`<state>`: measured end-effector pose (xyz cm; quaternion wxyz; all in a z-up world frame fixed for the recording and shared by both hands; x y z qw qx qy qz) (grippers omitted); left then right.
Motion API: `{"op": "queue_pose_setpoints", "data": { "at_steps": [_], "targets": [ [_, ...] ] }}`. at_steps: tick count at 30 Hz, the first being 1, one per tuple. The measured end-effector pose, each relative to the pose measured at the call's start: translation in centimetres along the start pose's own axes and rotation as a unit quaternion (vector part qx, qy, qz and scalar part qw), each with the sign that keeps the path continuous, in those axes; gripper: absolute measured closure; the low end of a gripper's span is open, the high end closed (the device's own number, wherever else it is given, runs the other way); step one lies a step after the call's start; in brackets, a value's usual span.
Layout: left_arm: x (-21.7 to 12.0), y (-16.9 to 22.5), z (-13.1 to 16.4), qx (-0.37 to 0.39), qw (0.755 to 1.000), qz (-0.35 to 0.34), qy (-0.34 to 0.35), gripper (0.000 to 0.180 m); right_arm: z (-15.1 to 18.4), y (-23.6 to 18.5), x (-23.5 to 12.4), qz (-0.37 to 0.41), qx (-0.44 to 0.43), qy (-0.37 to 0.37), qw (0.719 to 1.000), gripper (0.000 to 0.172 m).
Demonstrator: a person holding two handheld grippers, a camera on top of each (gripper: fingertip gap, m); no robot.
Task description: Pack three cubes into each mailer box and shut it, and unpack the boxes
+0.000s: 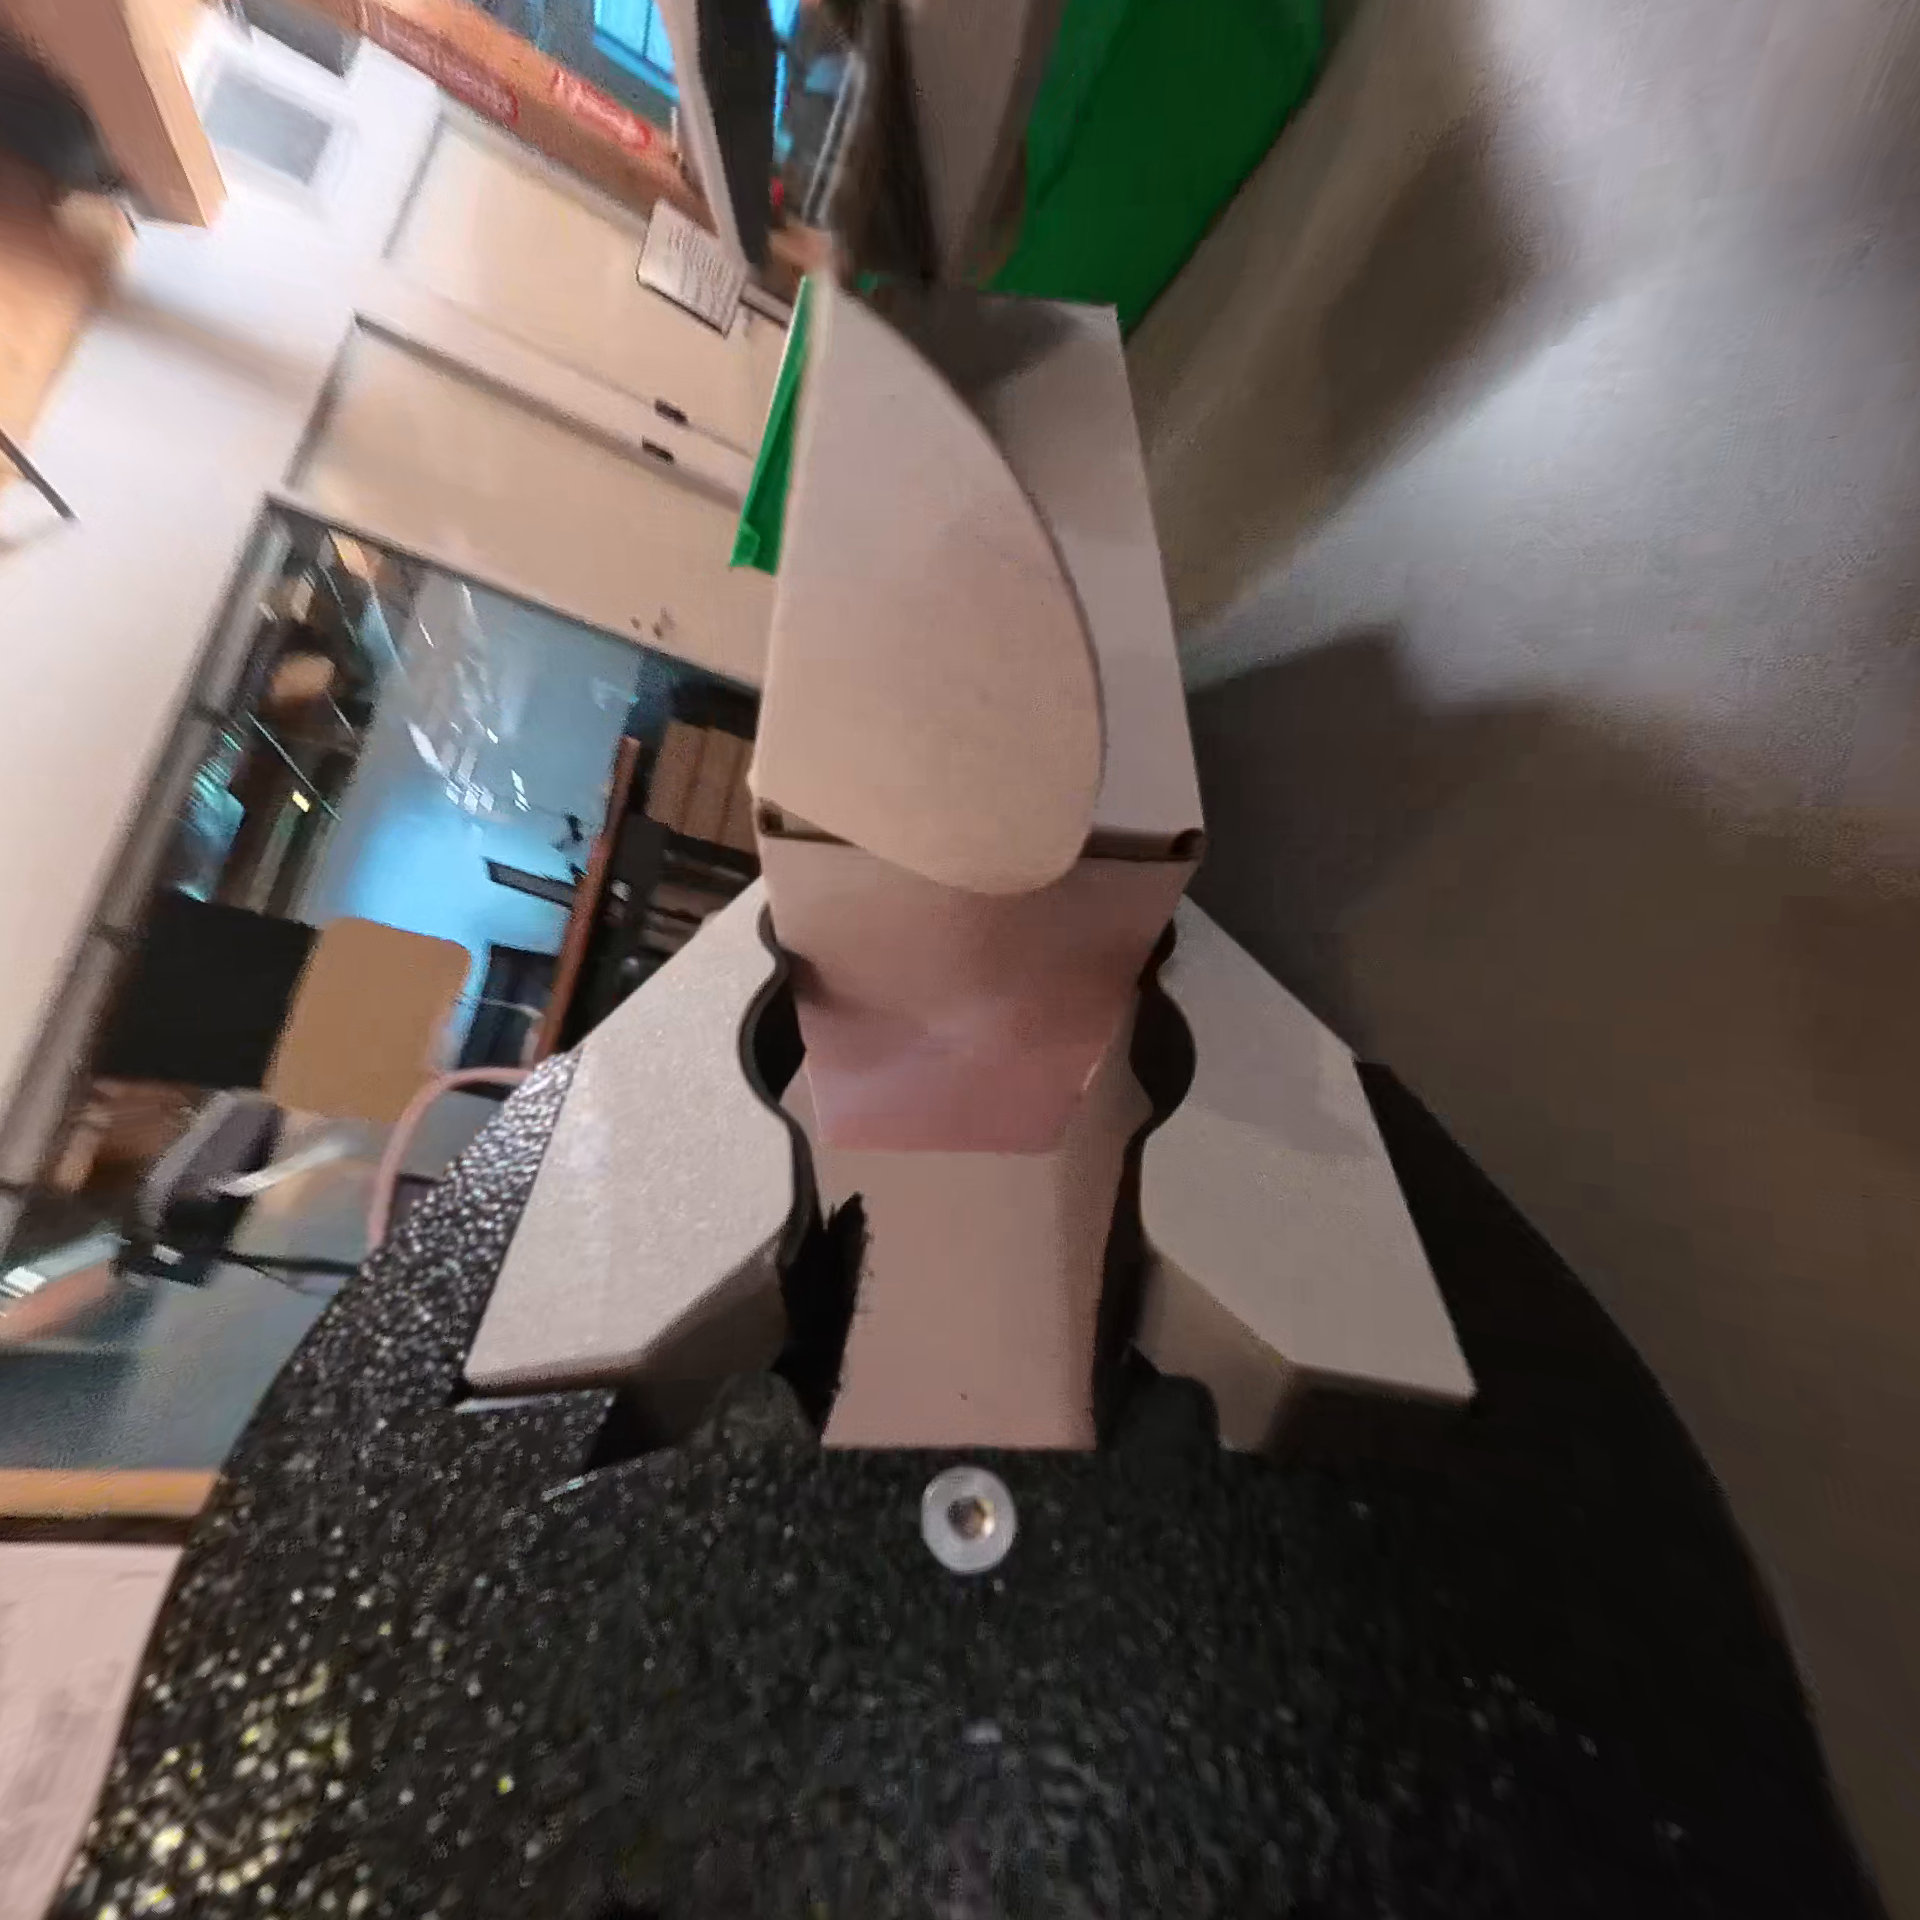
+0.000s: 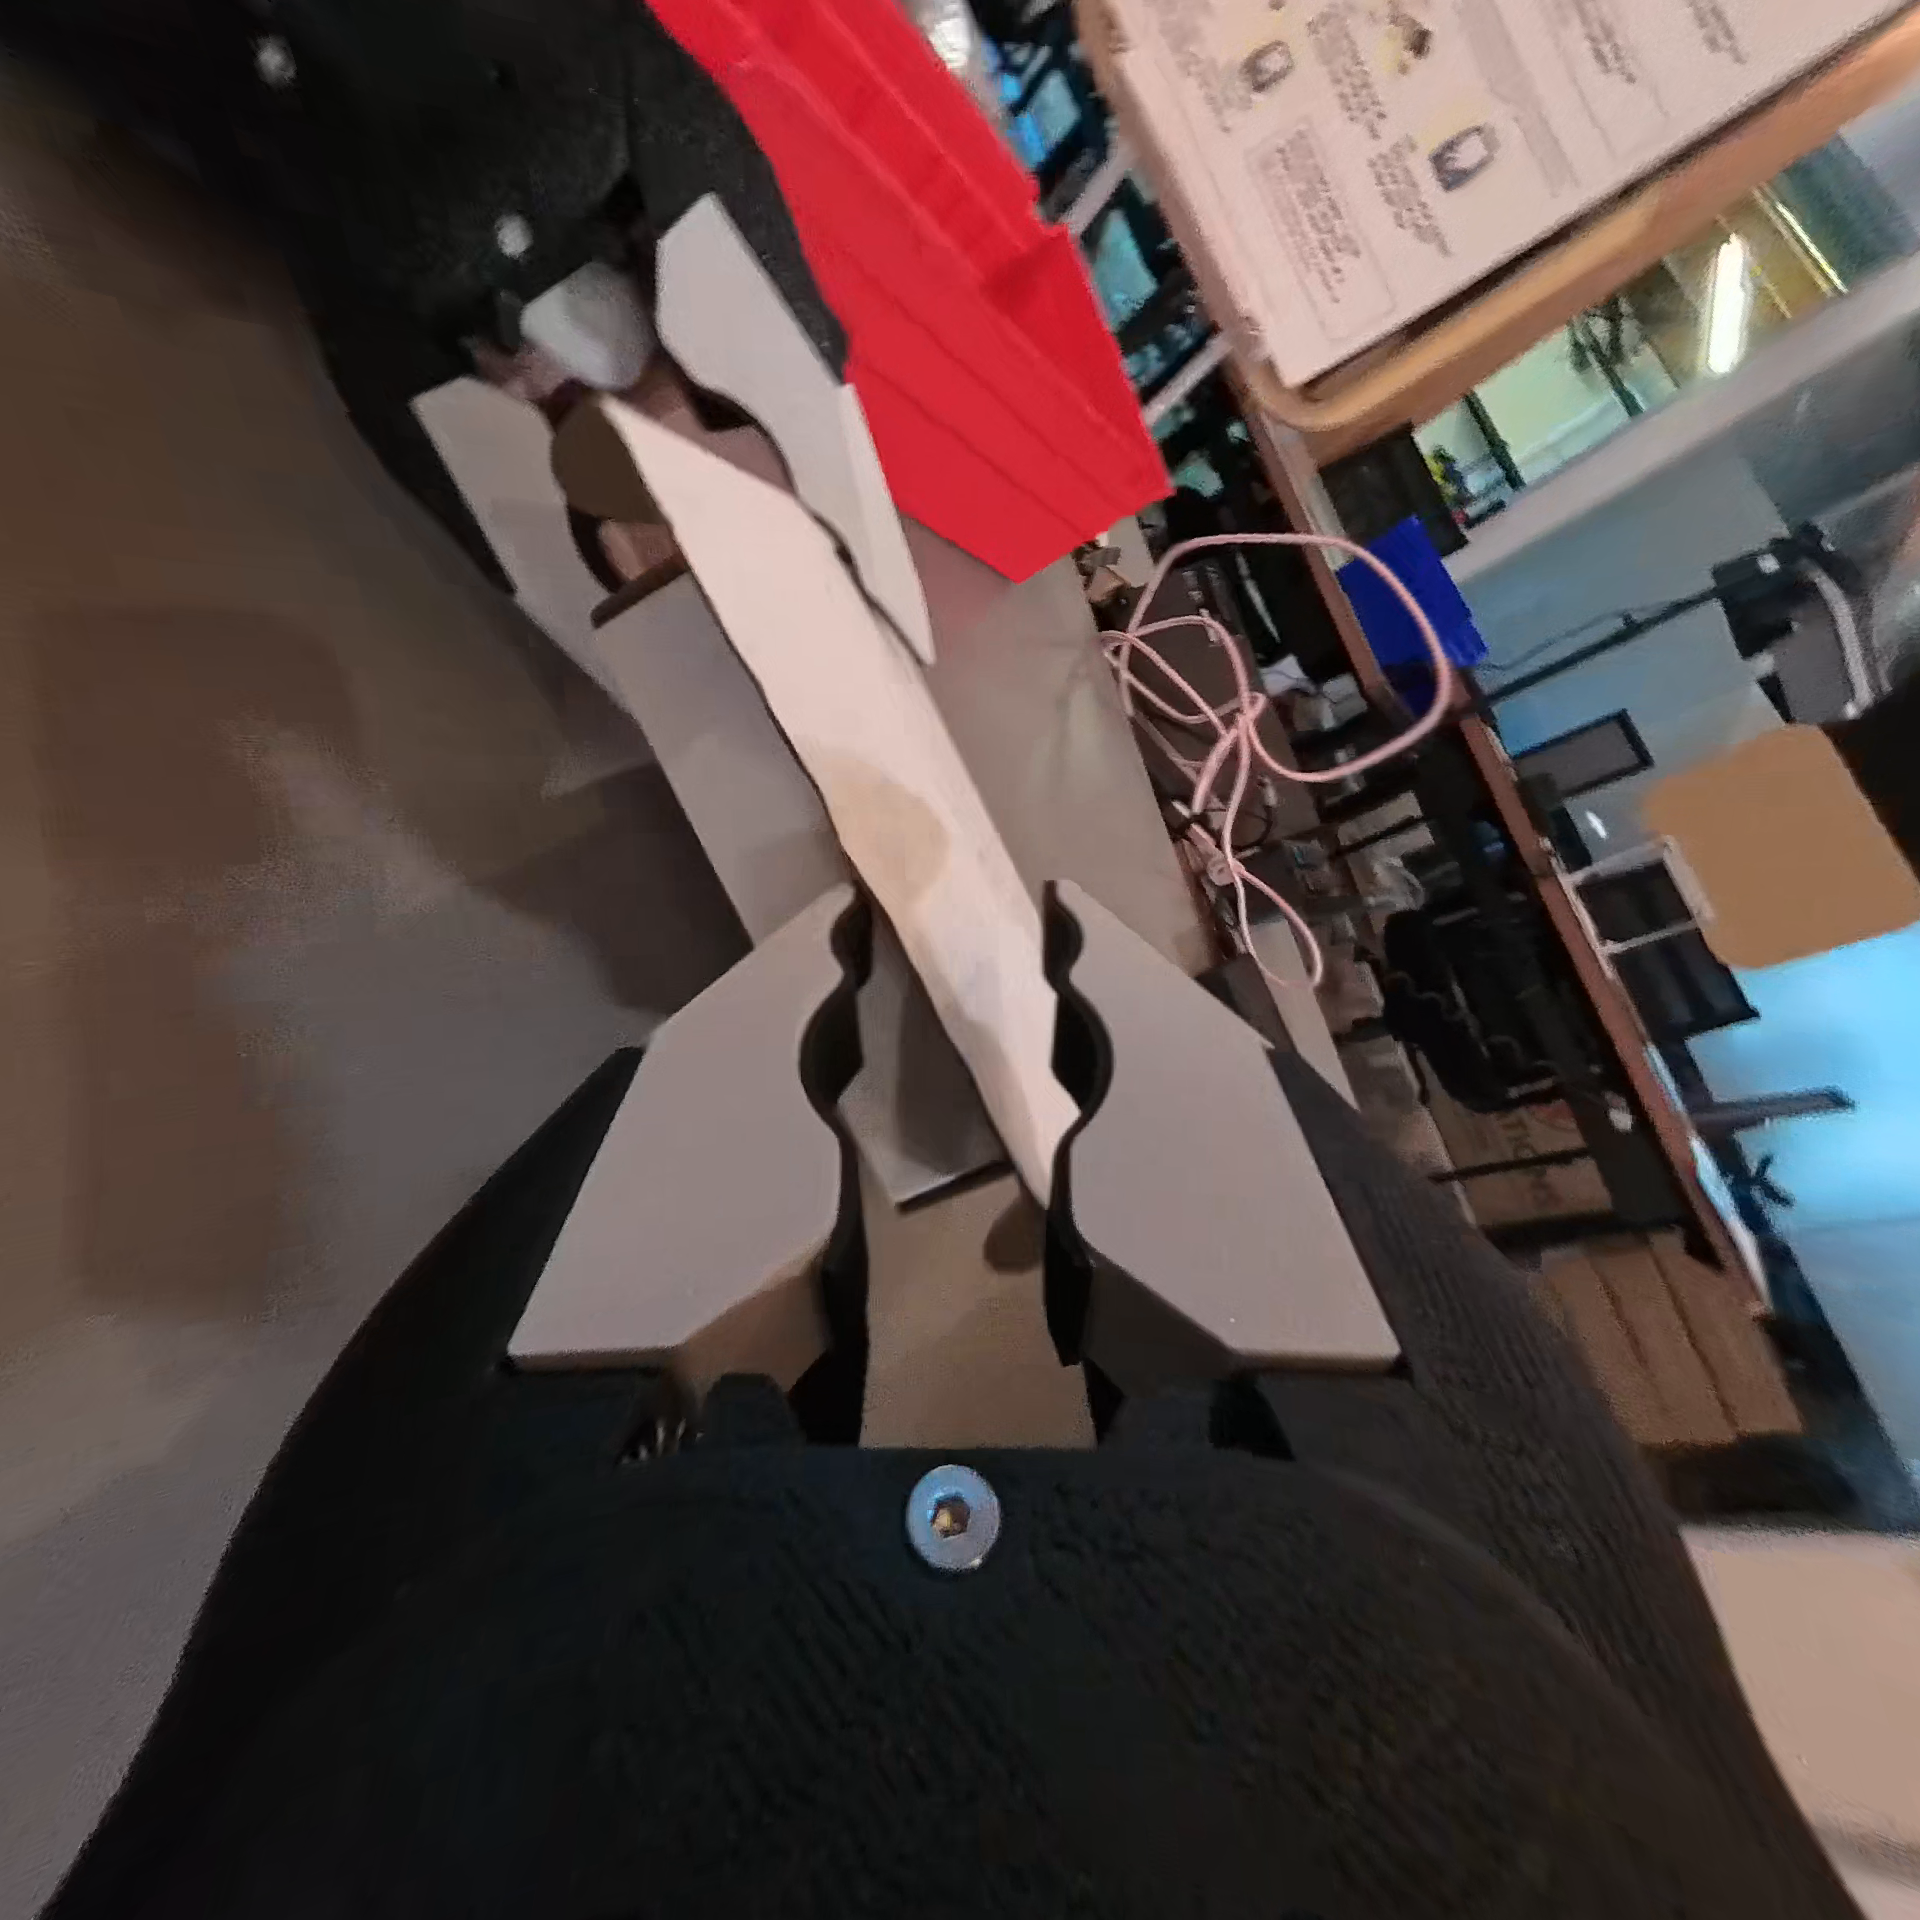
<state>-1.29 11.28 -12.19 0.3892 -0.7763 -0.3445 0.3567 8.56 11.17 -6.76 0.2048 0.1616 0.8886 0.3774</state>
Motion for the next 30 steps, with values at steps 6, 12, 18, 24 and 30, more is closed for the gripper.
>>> {"op": "queue_pose_setpoints", "data": {
  "at_steps": [6, 12, 18, 24, 30],
  "targets": [
    [1.8, -1.9, 0.9, -0.193, 0.981, 0.031, 0.0, 0.118, 1.2, 6.8, -1.5, 0.122, 0.166, -0.02, 0.978, 0.138],
    [4.1, -3.7, 2.0, -0.314, 0.948, 0.037, 0.023, 0.119, 2.7, 11.7, 0.7, 0.123, 0.27, -0.078, 0.952, 0.14],
    [2.9, -3.3, 3.5, -0.351, 0.935, 0.042, 0.019, 0.119, 4.4, 12.1, 4.5, 0.012, 0.32, -0.188, 0.928, 0.139],
    [2.7, -3.4, 3.9, -0.369, 0.928, 0.044, 0.015, 0.119, 5.9, 10.6, 6.8, -0.043, 0.302, -0.231, 0.924, 0.149],
    [2.7, -3.5, 4.1, -0.387, 0.921, 0.043, 0.009, 0.119, 5.9, 11.6, 8.0, -0.03, 0.339, -0.2, 0.919, 0.172]
  ]
}}
Point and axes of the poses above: each gripper's, where its closed fingertips meet, x out along the fingers, z out of its underside, y = z × x across the jaws, the point moved 2 cm from there along -x, back along the fingers, and after that the axes turned 5 degrees about z, right-handed, at the moved point
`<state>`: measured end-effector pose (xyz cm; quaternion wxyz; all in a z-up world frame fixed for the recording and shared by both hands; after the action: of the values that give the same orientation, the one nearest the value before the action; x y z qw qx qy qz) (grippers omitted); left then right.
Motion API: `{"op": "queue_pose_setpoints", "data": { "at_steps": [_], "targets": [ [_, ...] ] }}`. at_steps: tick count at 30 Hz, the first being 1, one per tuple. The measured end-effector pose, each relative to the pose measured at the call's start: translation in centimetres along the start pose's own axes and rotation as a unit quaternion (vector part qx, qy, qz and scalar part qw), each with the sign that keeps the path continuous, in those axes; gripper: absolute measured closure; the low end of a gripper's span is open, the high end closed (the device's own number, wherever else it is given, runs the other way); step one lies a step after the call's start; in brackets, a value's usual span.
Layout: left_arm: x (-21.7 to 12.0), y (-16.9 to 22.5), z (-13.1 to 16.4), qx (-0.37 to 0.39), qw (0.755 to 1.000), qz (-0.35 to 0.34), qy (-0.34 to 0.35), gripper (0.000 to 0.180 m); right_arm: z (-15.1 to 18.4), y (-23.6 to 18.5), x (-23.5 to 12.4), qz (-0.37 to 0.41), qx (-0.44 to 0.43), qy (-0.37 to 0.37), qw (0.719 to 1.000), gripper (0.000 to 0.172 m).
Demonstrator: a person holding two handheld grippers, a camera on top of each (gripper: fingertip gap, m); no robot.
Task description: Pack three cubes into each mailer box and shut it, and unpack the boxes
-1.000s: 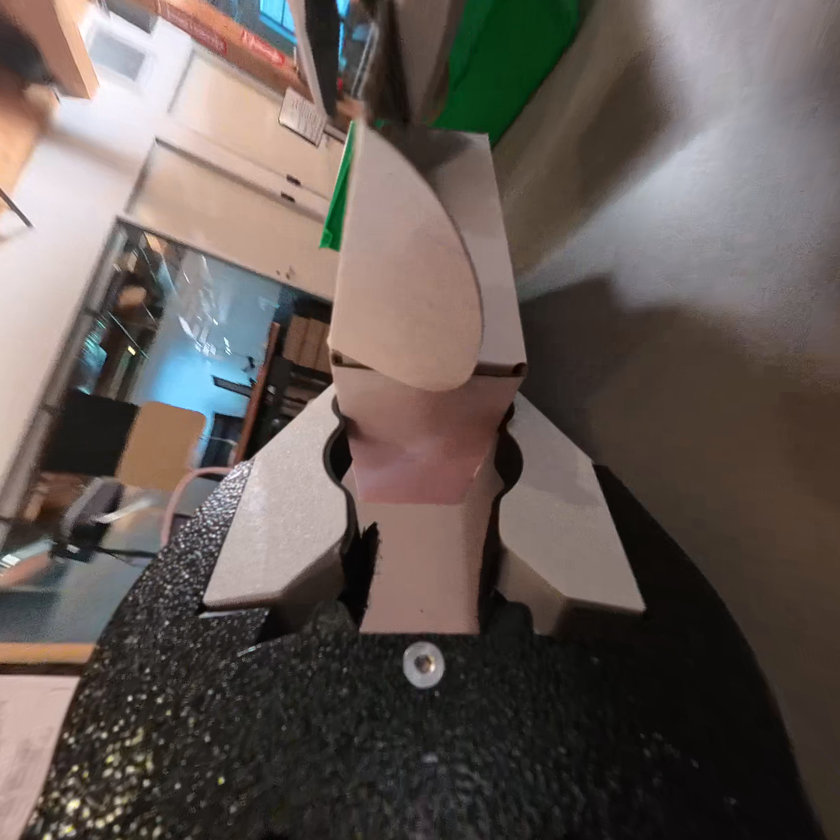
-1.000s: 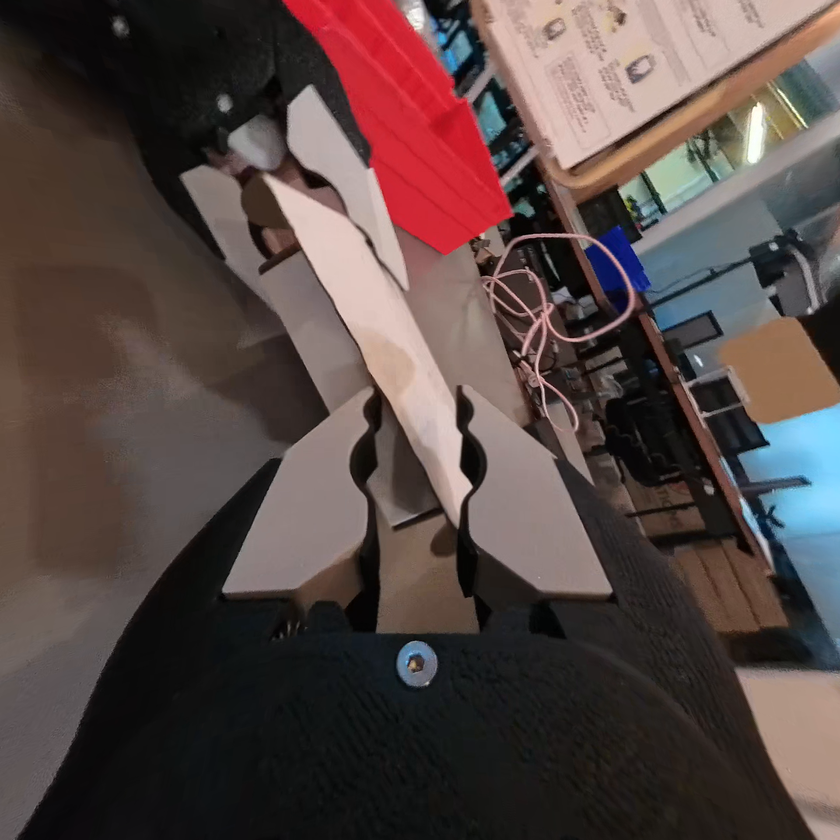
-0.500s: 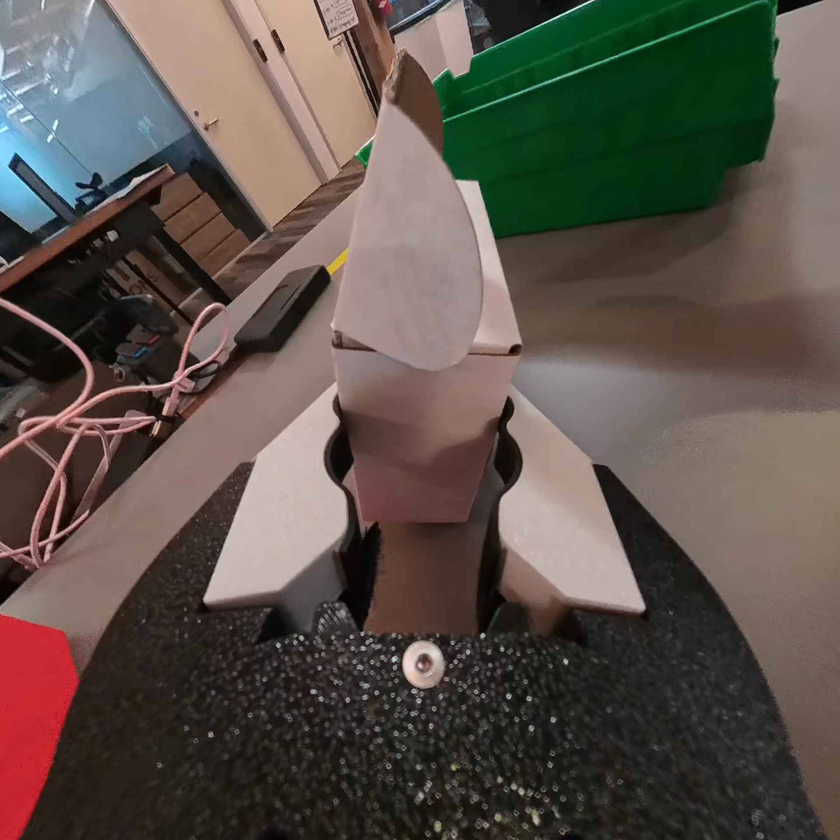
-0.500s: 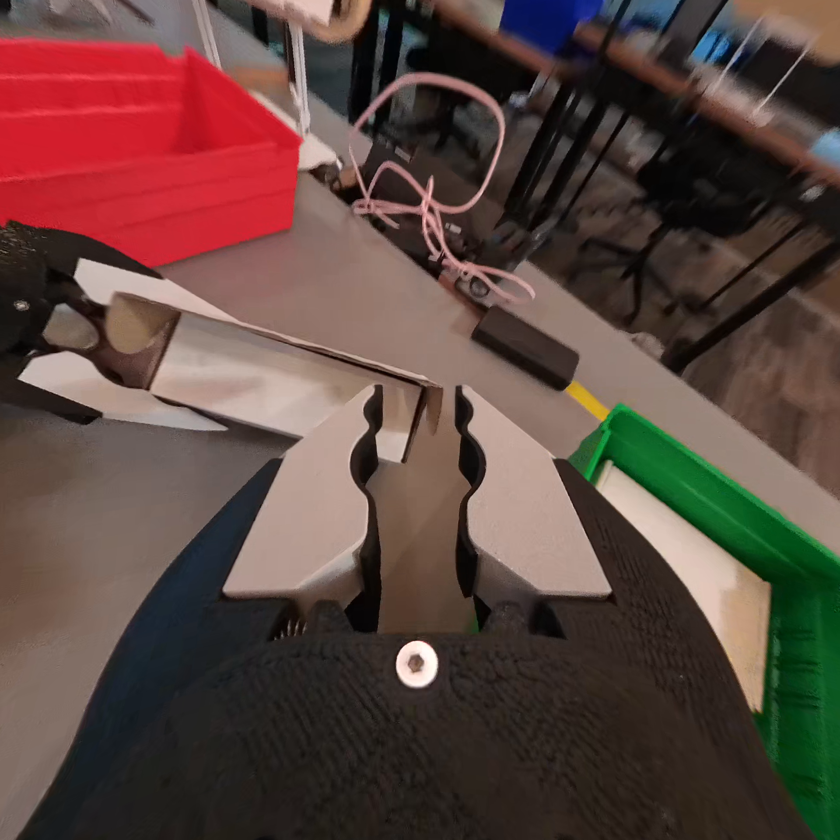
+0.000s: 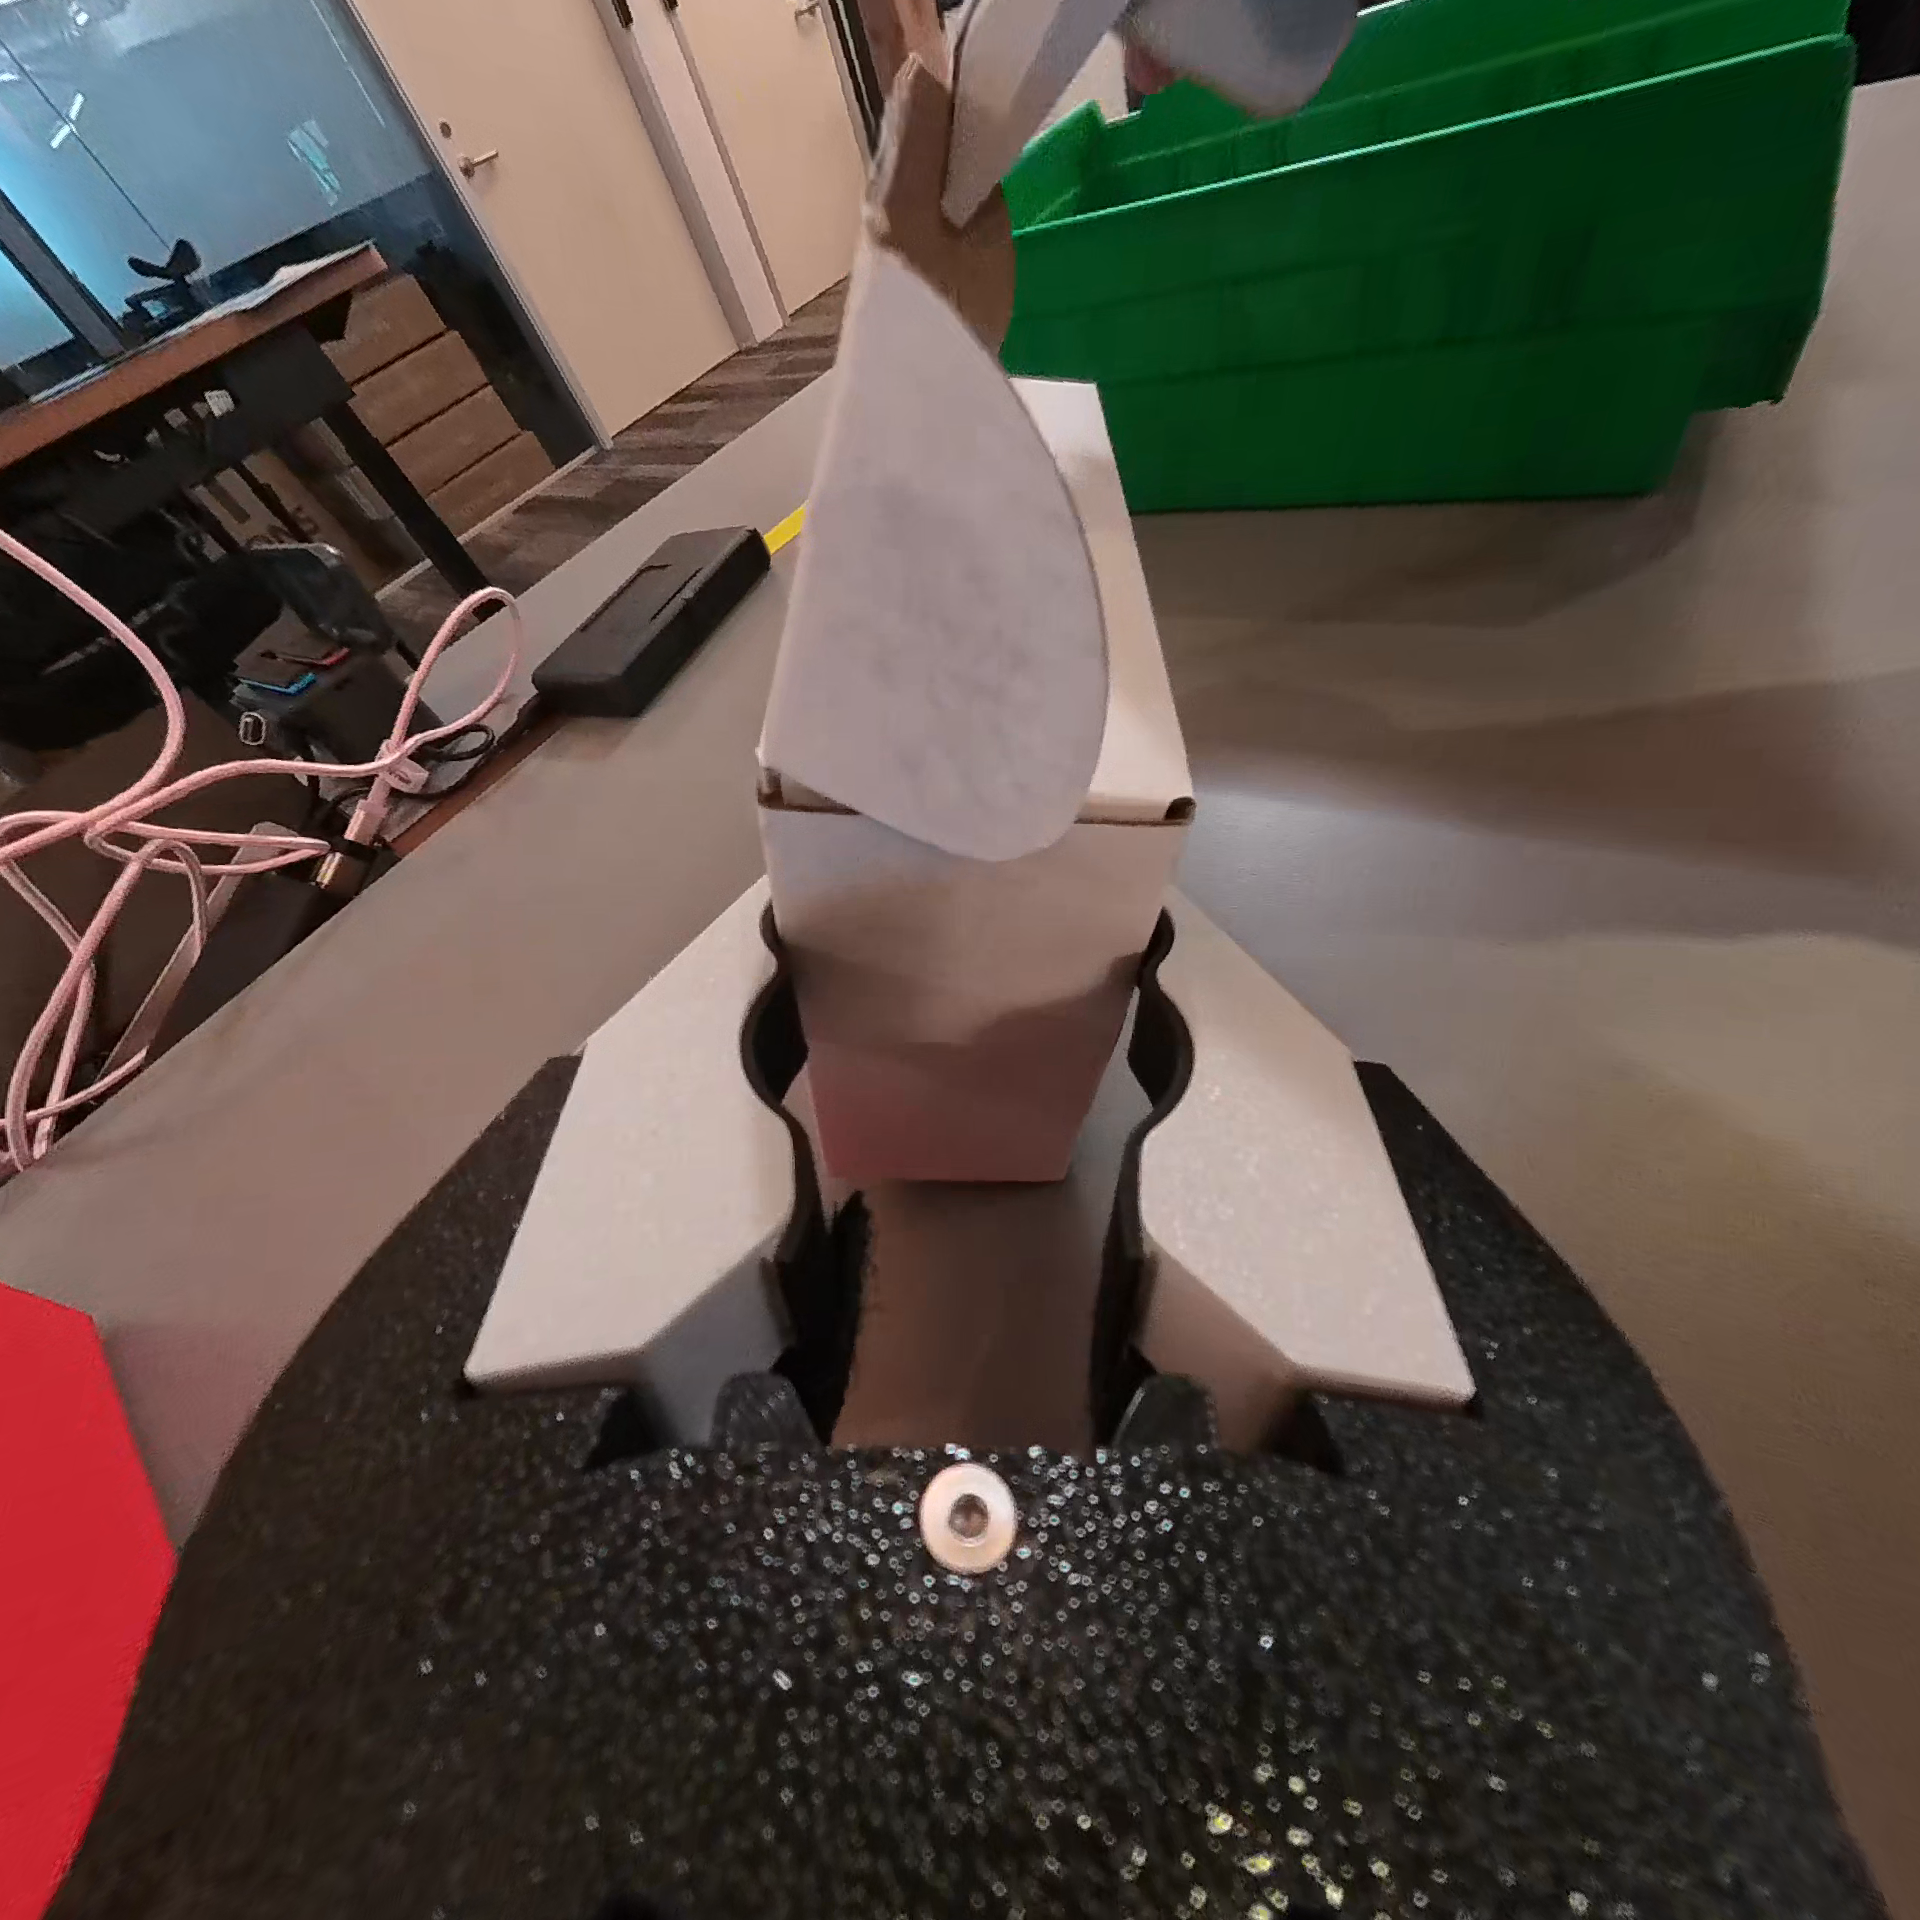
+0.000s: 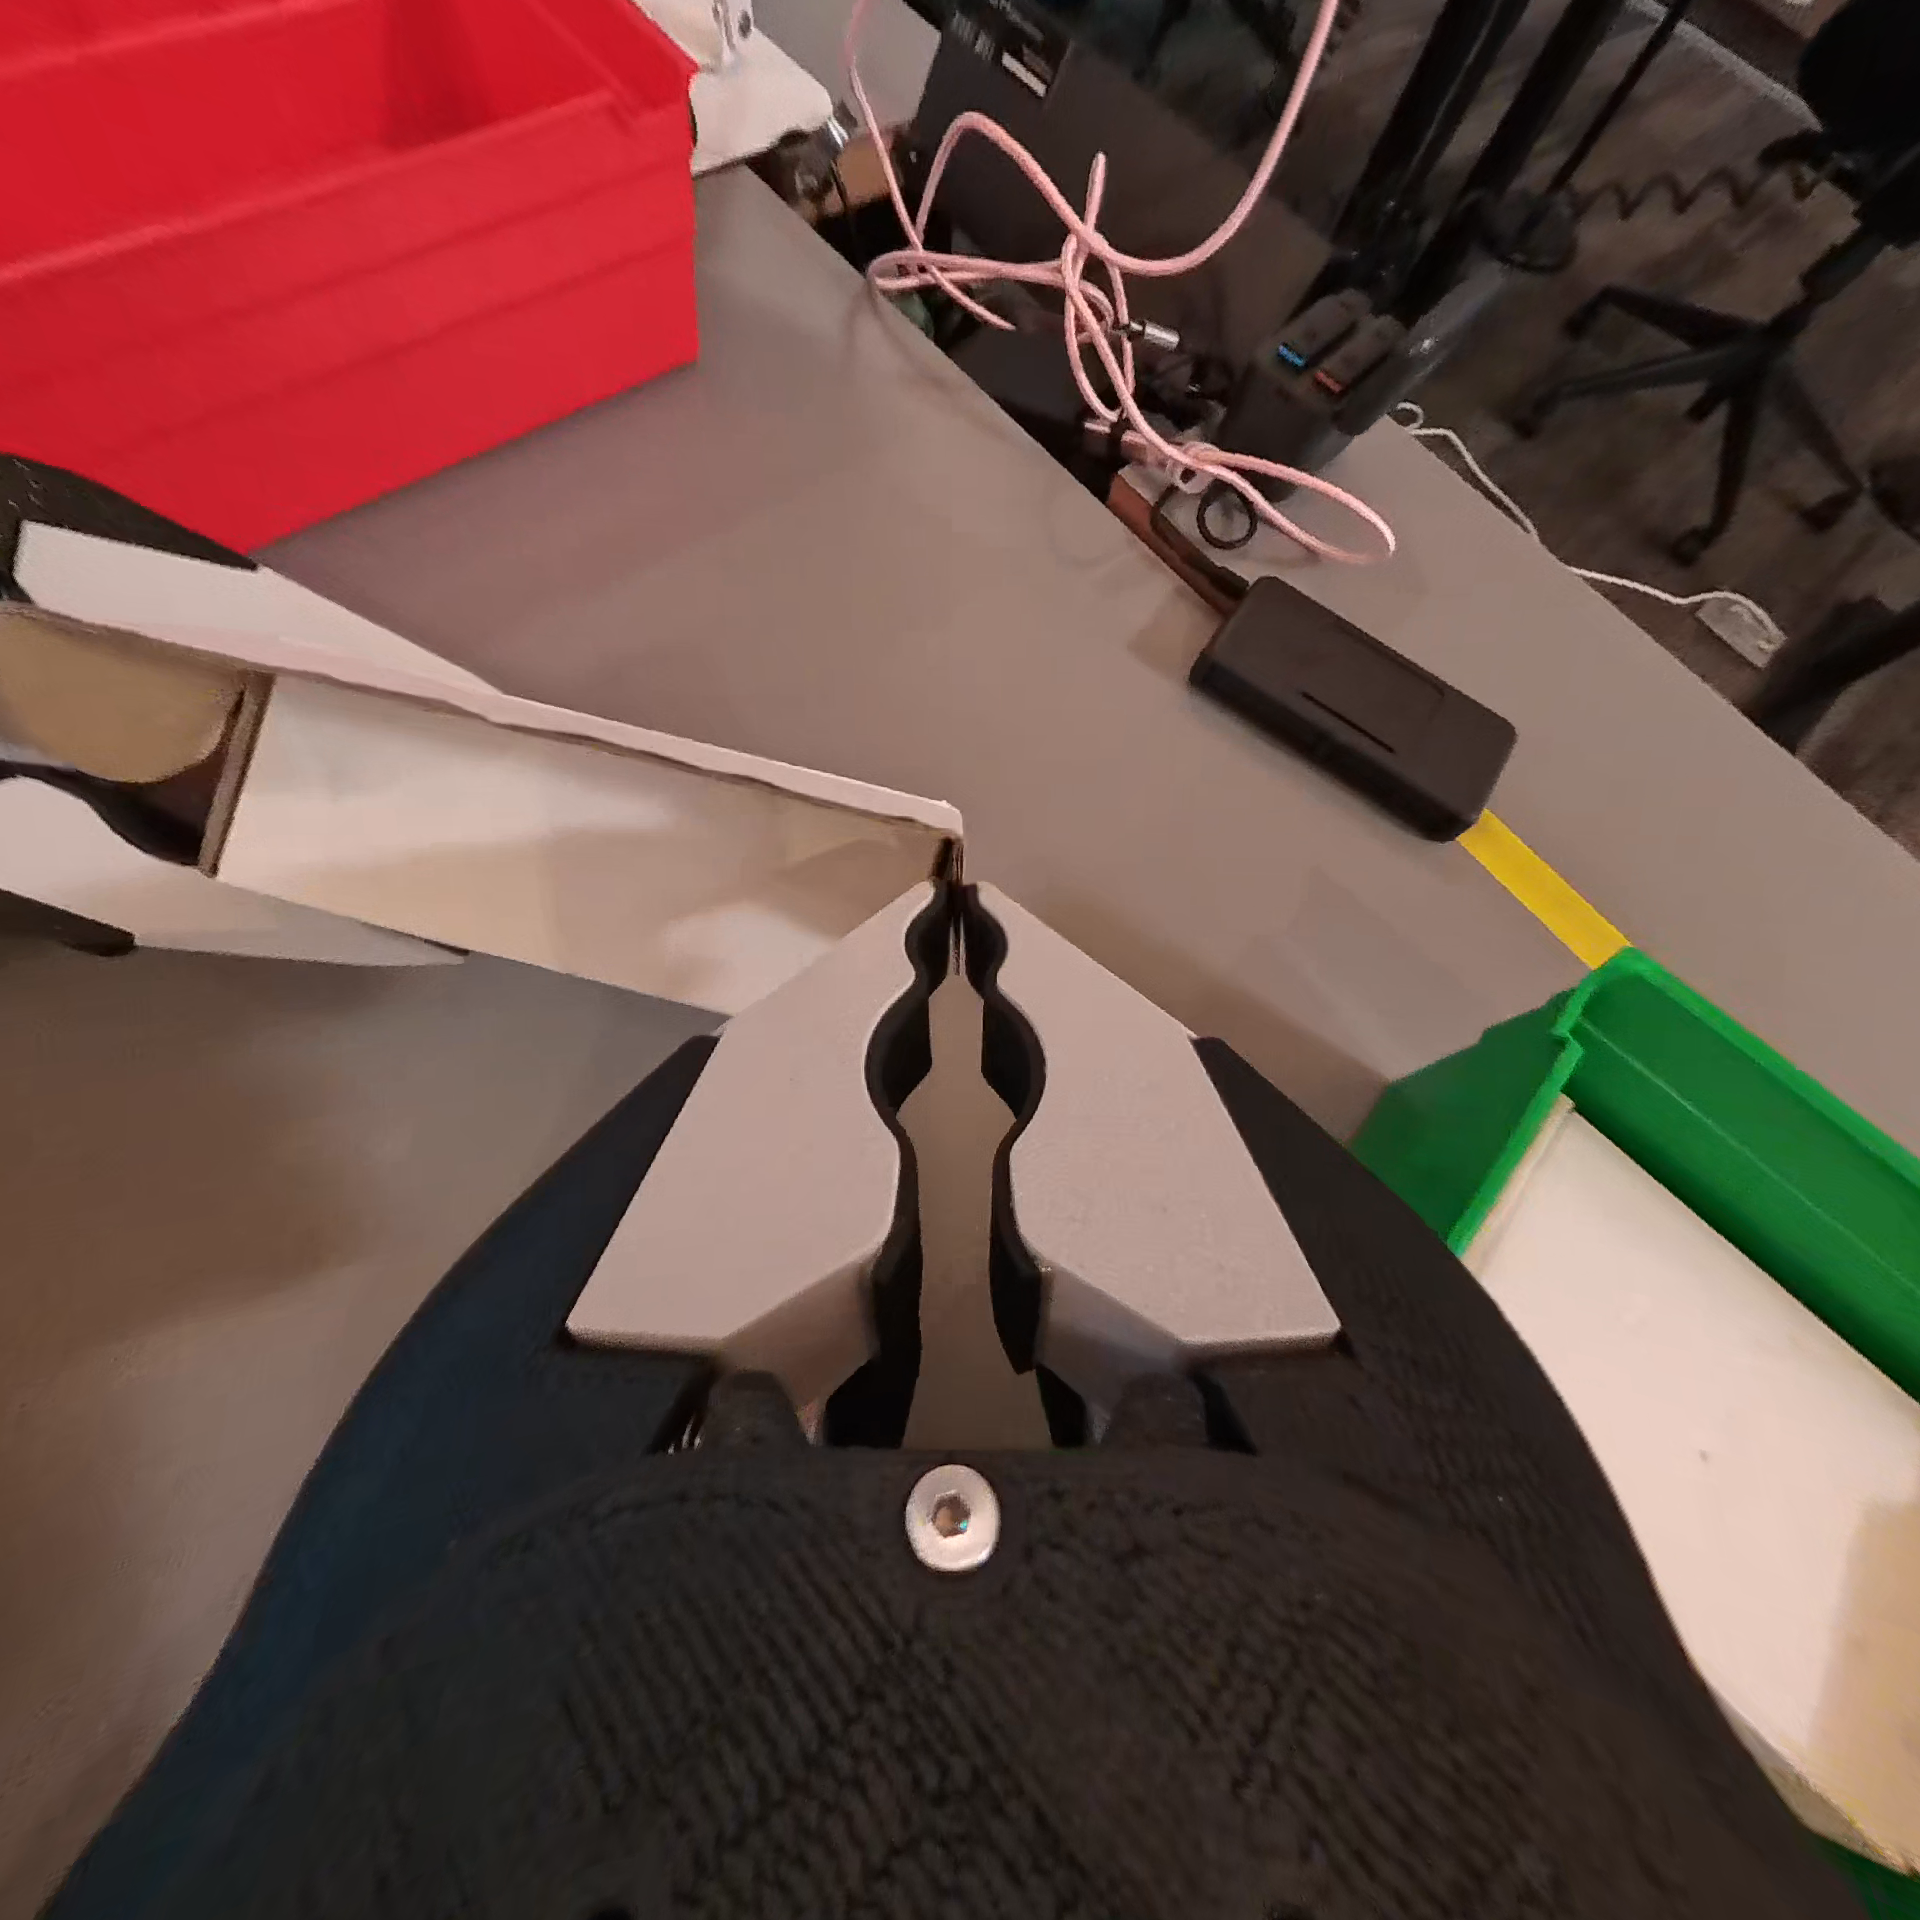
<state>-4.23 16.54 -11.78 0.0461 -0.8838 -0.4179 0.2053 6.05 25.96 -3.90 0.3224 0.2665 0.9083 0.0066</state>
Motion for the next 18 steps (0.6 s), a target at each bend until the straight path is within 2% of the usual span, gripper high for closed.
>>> {"op": "queue_pose_setpoints", "data": {
  "at_steps": [8, 18],
  "targets": [
    [-0.1, -0.3, 0.1, 0.002, 1.0, -0.025, -0.019, 0.119, -1.6, -0.2, 0.0, -0.047, 0.111, 0.041, 0.992, 0.171],
    [-0.2, -0.6, 0.2, -0.029, 0.999, -0.023, -0.02, 0.119, -0.7, -0.2, 1.4, -0.054, 0.137, 0.018, 0.989, 0.172]
  ]
}}
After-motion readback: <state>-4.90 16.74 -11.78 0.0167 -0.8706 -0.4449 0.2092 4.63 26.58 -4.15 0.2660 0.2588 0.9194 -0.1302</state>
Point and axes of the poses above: each gripper's, where its closed fingertips meet, x out along the fingers, z out of its underside, y = z × x across the jaws, the point moved 2 cm from there along -x, back along the fingers, and after that the axes turned 5 degrees about z, right-handed, at the moved point
